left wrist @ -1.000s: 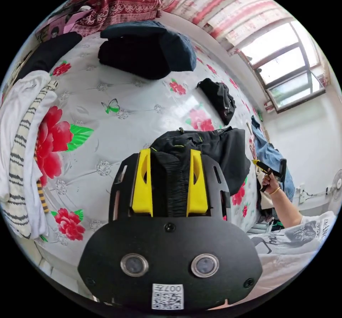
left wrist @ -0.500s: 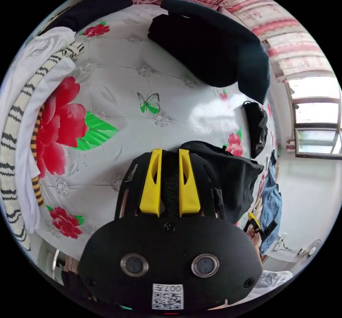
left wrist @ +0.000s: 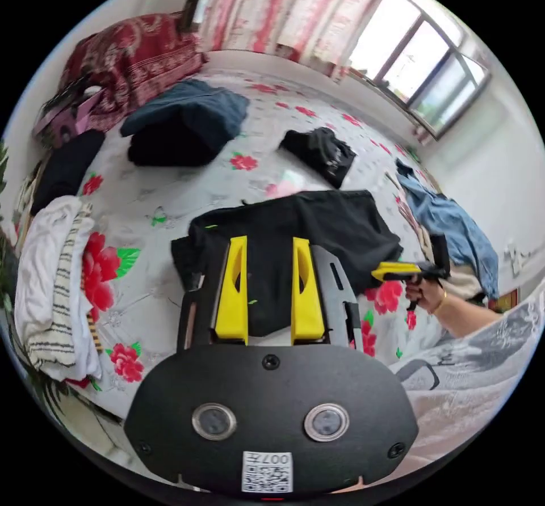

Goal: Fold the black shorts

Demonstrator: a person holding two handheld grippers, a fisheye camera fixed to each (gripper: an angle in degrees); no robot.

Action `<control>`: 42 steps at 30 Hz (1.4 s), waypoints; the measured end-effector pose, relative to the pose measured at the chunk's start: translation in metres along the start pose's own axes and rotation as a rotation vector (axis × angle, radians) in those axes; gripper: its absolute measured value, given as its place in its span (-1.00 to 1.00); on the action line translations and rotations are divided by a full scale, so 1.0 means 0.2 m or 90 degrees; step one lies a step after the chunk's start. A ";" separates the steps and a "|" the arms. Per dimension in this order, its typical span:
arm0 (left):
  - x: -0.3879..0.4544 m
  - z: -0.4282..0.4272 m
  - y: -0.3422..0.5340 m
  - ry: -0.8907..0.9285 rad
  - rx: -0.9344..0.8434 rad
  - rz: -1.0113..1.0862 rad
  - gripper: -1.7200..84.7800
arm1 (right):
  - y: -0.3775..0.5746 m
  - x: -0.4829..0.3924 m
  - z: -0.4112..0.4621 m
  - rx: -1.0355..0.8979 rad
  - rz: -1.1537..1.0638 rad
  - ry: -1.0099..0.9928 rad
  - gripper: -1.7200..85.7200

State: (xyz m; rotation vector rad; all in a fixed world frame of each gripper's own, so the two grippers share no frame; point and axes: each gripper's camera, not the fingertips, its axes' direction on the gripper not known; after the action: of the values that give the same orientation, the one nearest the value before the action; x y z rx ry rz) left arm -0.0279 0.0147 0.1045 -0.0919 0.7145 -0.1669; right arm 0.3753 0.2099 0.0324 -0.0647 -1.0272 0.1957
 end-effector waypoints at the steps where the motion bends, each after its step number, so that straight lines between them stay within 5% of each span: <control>1: 0.19 0.12 0.05 0.047 -0.039 0.072 -0.66 | -0.01 0.02 0.00 0.005 0.005 -0.006 -0.81; 4: 0.52 0.52 0.17 0.093 -0.142 0.173 -0.69 | -0.02 0.06 0.00 0.017 0.014 -0.026 -0.82; 8: 0.60 0.89 0.20 0.009 -0.231 0.194 -0.91 | 0.05 0.01 0.01 -0.005 -0.026 0.000 -0.82; 14: 0.29 0.76 0.08 0.201 -0.206 0.078 -0.98 | 0.18 -0.09 0.13 -0.049 -0.093 0.048 -0.80; 21: 0.20 0.77 0.11 0.254 -0.206 0.028 -0.98 | 0.09 -0.14 0.33 -0.053 -0.104 0.023 -0.82; 30: 0.15 0.78 0.18 0.094 -0.206 0.052 -0.94 | 0.29 -0.15 0.45 -0.121 -0.145 0.023 -0.96; 34: -0.05 0.79 0.32 -0.125 -0.272 0.008 -0.97 | 0.42 -0.12 0.47 -0.138 -0.132 0.033 -0.96; 42: -0.11 0.85 0.54 -0.054 -0.275 -0.081 -0.98 | 0.45 -0.18 0.45 -0.143 -0.112 0.042 -0.93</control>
State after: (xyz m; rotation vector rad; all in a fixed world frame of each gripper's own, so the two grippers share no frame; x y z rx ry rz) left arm 0.0811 0.1288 0.2306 -0.5552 0.6508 -0.1269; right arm 0.2678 0.2869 0.0354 -0.1824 -0.9795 -0.0824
